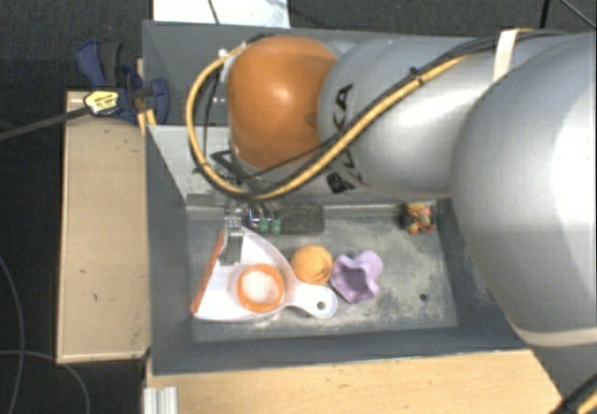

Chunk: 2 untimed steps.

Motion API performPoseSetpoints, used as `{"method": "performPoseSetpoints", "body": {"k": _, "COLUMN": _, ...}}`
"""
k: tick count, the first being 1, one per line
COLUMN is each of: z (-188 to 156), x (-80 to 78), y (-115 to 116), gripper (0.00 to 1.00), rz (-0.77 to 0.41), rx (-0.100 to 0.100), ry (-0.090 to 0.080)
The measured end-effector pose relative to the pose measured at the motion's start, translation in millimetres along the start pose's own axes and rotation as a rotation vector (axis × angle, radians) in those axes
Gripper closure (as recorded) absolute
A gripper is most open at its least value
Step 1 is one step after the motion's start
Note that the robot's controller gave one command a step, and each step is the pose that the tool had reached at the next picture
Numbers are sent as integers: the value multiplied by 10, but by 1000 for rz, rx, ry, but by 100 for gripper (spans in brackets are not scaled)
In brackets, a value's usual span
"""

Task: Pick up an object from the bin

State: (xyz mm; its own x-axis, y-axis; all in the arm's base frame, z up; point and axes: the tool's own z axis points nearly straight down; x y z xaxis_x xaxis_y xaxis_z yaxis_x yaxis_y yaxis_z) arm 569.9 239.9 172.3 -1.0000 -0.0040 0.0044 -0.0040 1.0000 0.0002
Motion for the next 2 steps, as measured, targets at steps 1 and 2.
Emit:
{"method": "performPoseSetpoints", "body": {"k": 1, "z": -50, "x": -16, "y": -13, "gripper": 0, "rz": 5, "rx": -2, "ry": -7}}
{"method": "performPoseSetpoints", "body": {"k": 2, "z": 468, "x": -21, "y": -282, "gripper": 0, "rz": -42, "rx": -3, "ry": -13}}
